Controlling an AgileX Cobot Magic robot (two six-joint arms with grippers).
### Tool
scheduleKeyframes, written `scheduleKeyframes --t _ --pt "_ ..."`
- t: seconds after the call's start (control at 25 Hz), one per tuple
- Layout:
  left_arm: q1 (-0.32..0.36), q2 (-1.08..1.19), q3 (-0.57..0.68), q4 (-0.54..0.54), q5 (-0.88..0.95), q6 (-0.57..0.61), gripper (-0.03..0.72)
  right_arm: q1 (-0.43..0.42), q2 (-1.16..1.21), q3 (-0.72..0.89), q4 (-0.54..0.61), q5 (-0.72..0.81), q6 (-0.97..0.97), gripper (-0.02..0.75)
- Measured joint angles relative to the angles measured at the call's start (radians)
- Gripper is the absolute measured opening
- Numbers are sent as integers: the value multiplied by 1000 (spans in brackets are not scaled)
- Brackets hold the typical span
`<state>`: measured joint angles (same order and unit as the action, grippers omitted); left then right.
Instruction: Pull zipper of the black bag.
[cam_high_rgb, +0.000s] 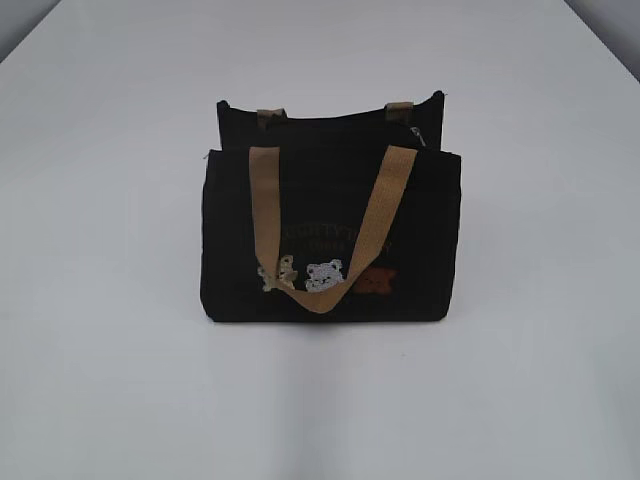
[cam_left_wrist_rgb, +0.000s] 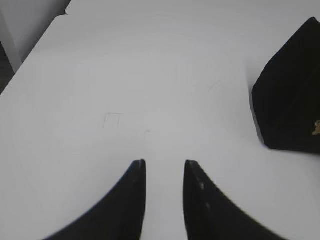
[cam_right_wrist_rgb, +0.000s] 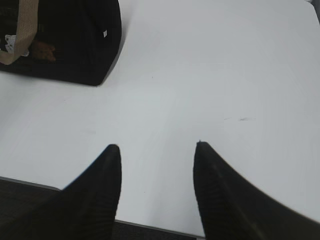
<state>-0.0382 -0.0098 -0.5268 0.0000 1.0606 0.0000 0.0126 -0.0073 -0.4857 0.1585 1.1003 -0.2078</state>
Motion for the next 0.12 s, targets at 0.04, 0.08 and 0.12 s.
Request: scheduleKeyframes --t 0.04,0.08,0.12 --pt "0 0 0 0 0 0 196 0 0 0 0 0 0 372" --pt "0 0 0 0 0 0 196 0 0 0 0 0 0 372" --pt "0 0 0 0 0 0 196 0 0 0 0 0 0 372"
